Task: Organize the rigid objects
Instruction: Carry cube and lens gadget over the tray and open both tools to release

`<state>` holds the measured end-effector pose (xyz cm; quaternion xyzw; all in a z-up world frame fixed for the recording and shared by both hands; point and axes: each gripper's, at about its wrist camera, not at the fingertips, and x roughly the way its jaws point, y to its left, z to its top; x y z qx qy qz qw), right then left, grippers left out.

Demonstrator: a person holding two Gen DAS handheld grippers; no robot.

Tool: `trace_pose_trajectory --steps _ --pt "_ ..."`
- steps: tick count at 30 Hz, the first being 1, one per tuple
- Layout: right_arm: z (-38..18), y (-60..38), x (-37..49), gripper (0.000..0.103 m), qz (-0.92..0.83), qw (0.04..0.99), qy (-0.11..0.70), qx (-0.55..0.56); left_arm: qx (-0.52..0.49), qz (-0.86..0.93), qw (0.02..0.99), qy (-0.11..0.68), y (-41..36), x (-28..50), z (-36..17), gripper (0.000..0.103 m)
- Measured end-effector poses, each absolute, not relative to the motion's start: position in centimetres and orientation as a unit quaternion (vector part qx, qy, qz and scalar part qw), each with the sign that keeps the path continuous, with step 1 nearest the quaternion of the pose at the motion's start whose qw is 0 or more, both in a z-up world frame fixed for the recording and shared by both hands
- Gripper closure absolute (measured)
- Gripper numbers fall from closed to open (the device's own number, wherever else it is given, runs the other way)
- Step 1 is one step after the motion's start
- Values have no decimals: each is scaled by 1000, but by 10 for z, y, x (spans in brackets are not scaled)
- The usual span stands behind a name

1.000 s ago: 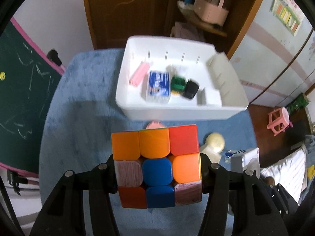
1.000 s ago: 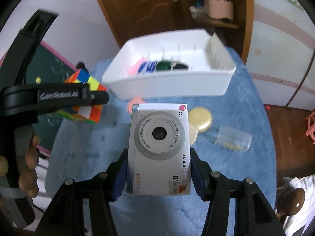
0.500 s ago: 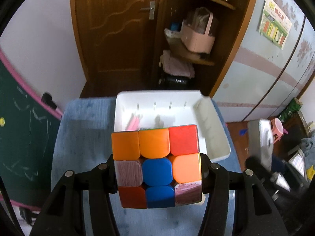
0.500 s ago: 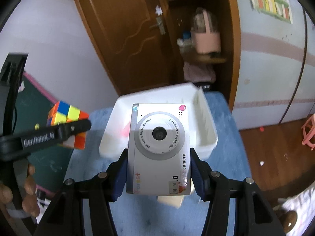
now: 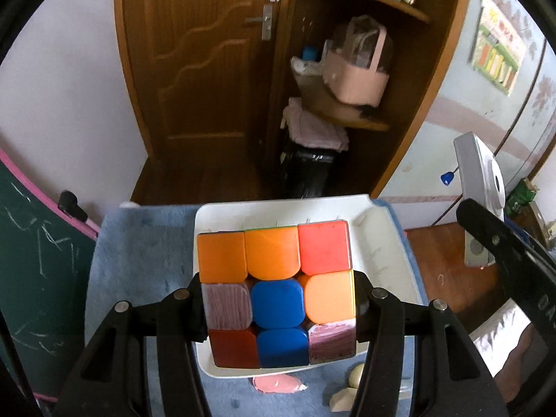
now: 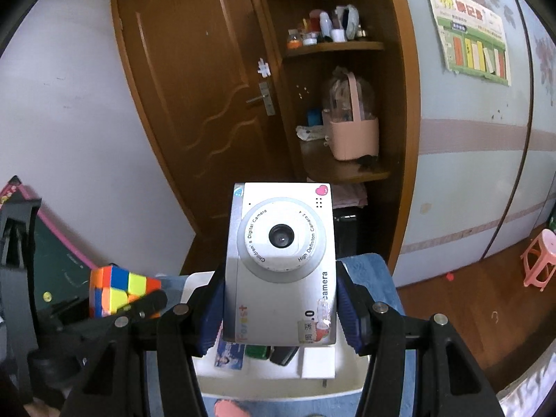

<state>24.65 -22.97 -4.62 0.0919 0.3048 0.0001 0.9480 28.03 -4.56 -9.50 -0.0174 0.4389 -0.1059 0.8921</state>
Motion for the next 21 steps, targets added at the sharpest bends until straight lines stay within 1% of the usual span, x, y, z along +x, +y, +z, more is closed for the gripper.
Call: trace_pose_trajectory --steps 4,11,17,21 --pt "-74 -228 277 46 -15 937 337 94 -2 -93 883 461 -49 292 -126 43" --pt "-147 -234 316 46 -46 903 417 94 26 -85 859 504 -56 306 -185 43" --pt "-204 -234 335 46 -60 869 484 77 44 -80 837 539 -60 314 -219 43" --pt "-227 -233 346 46 -54 851 516 77 45 -83 818 568 -62 317 -232 42"
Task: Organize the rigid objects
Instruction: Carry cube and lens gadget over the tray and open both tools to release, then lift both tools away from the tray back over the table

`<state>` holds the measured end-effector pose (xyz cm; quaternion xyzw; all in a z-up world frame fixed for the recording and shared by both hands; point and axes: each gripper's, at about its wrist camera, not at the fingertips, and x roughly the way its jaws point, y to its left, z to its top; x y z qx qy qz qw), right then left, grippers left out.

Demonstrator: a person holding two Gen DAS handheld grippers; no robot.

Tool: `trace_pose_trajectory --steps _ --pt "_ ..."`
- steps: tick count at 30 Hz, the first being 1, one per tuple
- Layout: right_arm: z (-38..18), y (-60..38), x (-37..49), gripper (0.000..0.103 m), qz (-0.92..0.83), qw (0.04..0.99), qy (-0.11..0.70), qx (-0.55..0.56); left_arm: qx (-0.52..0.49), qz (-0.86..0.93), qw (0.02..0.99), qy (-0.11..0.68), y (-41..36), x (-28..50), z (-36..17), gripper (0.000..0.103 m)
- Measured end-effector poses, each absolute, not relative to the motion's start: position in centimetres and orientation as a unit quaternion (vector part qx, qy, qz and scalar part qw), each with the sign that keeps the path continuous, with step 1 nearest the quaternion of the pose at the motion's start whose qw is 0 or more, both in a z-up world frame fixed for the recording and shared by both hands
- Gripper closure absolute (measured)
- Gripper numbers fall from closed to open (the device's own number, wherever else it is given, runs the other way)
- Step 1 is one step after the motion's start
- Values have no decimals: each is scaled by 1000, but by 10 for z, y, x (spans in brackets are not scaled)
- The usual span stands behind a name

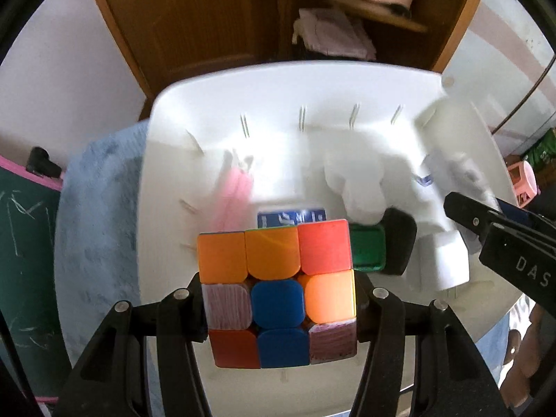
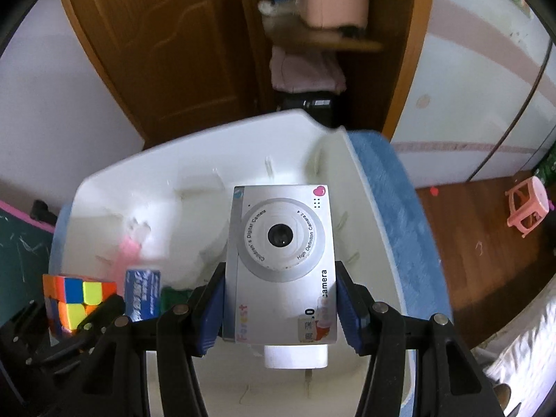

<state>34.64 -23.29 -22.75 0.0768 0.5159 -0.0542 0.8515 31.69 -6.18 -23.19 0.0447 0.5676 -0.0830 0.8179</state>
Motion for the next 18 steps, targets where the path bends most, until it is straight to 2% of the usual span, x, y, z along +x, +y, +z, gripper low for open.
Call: trace_pose_trajectory --steps 2,6,9,18 --pt "-237 -232 349 45 -45 842 531 86 37 -90 807 583 -61 317 -236 42" --pt "-240 -232 346 41 -30 838 535 102 22 -105 805 583 -58 312 -227 21" --pt "-230 -232 335 36 -16 850 515 110 22 -108 812 573 -57 307 -213 21" --pt "-187 -236 295 36 15 876 467 115 4 -103 830 549 -56 283 -170 21"
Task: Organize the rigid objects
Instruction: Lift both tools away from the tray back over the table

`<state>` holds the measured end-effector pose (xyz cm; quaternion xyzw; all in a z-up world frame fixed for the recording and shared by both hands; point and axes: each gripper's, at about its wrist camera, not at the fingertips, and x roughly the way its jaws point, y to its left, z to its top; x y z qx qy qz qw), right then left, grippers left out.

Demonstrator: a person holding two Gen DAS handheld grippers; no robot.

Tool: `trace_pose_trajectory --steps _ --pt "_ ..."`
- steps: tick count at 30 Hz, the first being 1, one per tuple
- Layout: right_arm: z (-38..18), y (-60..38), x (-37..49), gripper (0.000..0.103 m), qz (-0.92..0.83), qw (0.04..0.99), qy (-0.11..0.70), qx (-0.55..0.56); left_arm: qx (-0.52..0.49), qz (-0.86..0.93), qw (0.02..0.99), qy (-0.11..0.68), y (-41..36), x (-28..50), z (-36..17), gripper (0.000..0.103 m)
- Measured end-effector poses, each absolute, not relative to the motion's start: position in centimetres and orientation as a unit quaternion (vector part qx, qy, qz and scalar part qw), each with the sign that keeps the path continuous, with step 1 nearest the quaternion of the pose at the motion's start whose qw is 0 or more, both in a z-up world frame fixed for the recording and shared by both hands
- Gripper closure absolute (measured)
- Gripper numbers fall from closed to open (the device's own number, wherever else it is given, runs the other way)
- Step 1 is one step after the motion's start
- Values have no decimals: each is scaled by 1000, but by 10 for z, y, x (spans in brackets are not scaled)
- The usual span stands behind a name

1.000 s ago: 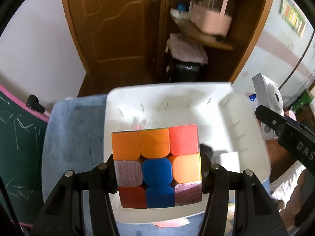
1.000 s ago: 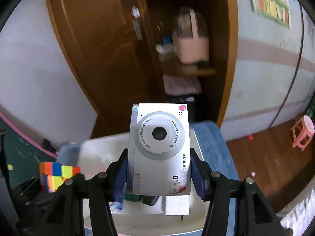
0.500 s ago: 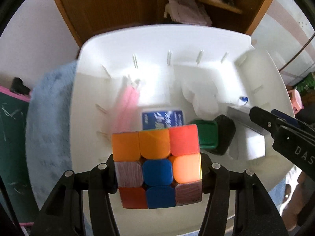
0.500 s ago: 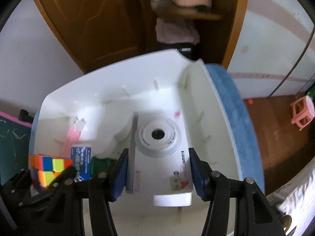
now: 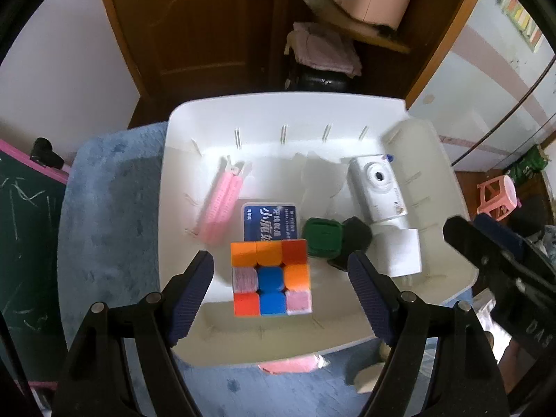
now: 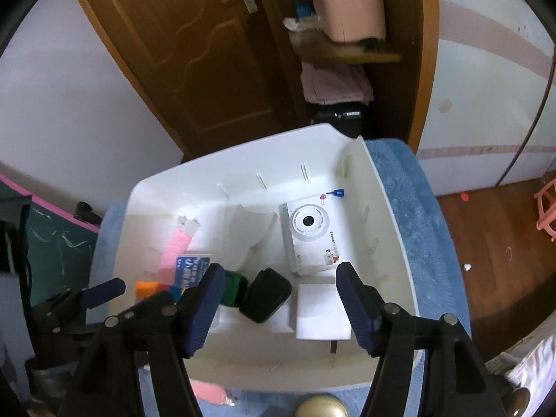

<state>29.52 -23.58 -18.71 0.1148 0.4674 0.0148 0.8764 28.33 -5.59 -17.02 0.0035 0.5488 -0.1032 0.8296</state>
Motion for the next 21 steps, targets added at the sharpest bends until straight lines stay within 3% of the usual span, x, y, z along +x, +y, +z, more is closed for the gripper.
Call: trace_pose_trajectory --steps 21 --pt "-117 -234 170 36 72 918 387 56 -51 -96 868 485 -50 197 -104 21"
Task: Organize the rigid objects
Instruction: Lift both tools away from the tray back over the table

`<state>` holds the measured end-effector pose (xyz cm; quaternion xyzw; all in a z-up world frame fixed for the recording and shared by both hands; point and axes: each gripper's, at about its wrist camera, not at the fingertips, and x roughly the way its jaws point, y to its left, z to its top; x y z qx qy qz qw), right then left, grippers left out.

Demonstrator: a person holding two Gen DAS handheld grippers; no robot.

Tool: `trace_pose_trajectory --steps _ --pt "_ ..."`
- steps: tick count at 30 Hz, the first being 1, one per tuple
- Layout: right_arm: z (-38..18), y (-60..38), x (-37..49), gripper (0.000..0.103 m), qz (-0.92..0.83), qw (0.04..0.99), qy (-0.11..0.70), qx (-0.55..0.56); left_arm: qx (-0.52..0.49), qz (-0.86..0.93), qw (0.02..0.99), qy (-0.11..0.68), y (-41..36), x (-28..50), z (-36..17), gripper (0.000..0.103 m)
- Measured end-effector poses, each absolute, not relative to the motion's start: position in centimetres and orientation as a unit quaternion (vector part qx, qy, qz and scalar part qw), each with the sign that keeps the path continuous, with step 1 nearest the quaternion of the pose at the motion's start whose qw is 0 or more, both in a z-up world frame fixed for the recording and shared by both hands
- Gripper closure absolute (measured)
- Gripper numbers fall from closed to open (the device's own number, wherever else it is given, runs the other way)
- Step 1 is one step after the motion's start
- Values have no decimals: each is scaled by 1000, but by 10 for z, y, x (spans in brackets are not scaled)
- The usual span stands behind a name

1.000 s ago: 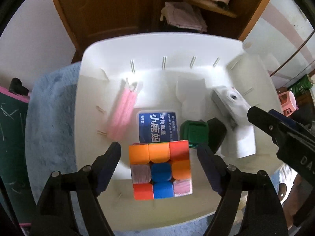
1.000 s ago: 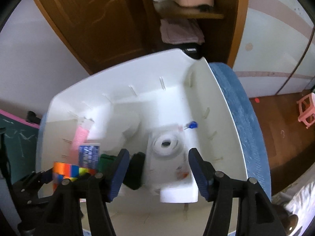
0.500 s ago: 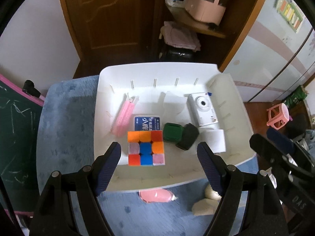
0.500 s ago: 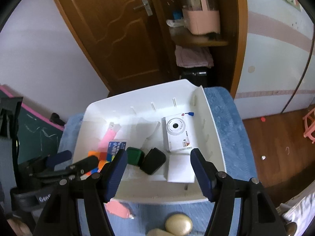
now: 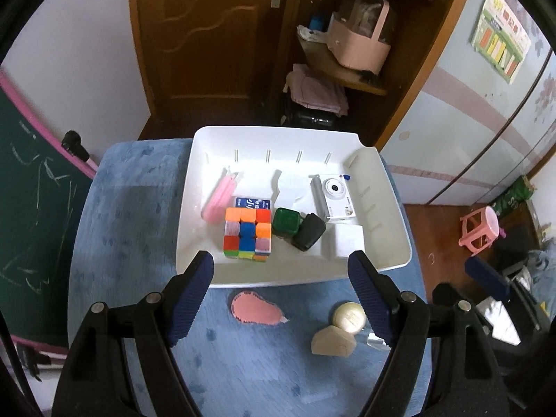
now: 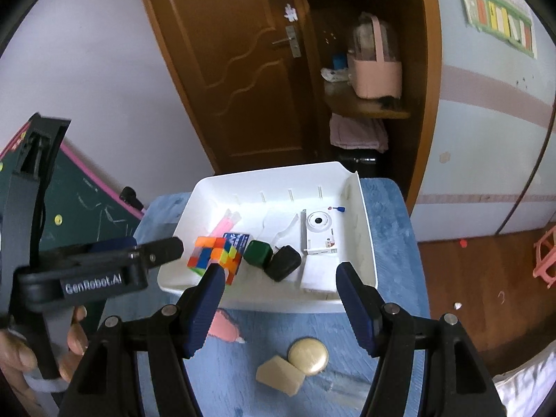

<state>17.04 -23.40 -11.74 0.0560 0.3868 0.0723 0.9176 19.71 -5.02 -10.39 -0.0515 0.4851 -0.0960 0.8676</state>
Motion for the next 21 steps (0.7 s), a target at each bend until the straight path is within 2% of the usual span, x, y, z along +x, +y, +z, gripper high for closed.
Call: trace_pose_trajectory --steps 11,21 --pt "-130 -226 132 36 90 916 390 13 -110 -70 861 492 -31 170 -109 21" --pt "-195 -202 112 36 104 897 423 -77 -129 -28 832 539 -23 158 -165 21"
